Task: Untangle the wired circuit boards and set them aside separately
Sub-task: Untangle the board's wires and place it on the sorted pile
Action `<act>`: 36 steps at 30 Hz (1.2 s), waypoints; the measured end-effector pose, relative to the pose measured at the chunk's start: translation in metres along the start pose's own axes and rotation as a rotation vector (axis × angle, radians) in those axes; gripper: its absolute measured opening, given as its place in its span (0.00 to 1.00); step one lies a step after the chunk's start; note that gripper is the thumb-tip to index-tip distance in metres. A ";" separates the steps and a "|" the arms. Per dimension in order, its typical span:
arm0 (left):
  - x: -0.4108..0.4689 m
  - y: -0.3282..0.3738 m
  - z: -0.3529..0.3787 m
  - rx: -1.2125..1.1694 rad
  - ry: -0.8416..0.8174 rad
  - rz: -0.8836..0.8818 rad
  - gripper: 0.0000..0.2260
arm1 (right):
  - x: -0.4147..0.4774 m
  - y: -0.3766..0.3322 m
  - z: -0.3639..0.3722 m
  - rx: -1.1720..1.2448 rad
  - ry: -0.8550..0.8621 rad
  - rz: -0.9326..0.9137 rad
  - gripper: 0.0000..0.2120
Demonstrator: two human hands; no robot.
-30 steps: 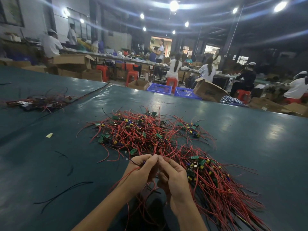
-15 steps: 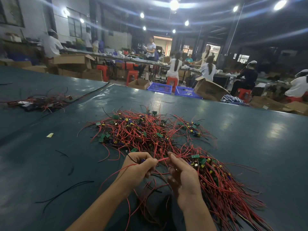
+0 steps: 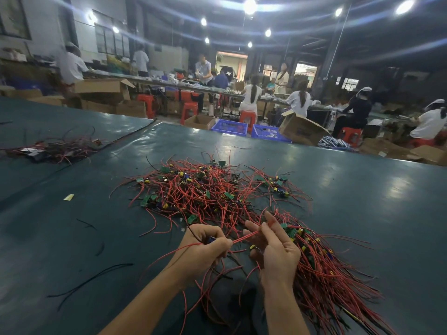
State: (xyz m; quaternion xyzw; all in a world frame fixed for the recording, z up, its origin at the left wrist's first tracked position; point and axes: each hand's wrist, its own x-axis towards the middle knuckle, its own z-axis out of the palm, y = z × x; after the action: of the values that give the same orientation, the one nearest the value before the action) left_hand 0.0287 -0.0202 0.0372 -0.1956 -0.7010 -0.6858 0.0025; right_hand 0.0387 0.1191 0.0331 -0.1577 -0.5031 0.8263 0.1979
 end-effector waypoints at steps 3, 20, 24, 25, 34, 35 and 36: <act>-0.001 0.001 0.001 -0.052 0.015 0.001 0.14 | 0.000 -0.001 0.000 0.052 0.003 0.031 0.09; 0.007 -0.012 0.000 -0.095 0.067 0.013 0.17 | -0.019 0.012 0.017 -0.059 -0.273 0.215 0.10; 0.006 -0.010 0.000 -0.076 0.057 -0.014 0.20 | -0.016 0.012 0.015 -0.108 -0.291 0.186 0.09; 0.005 -0.009 -0.001 -0.068 0.059 -0.017 0.20 | -0.015 0.011 0.015 -0.111 -0.297 0.185 0.09; 0.003 -0.001 -0.001 0.008 -0.023 -0.033 0.21 | 0.003 -0.006 -0.001 -0.124 -0.086 0.130 0.12; 0.002 -0.001 0.000 0.010 -0.037 -0.032 0.21 | 0.006 -0.007 -0.003 -0.107 -0.065 0.128 0.12; 0.002 0.000 0.000 0.009 -0.048 -0.029 0.20 | 0.007 -0.007 -0.005 -0.094 -0.053 0.130 0.12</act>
State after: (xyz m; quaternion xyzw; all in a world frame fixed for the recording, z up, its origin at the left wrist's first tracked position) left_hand 0.0266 -0.0197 0.0374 -0.2016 -0.7066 -0.6778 -0.0233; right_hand 0.0356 0.1292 0.0366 -0.1775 -0.5352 0.8167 0.1227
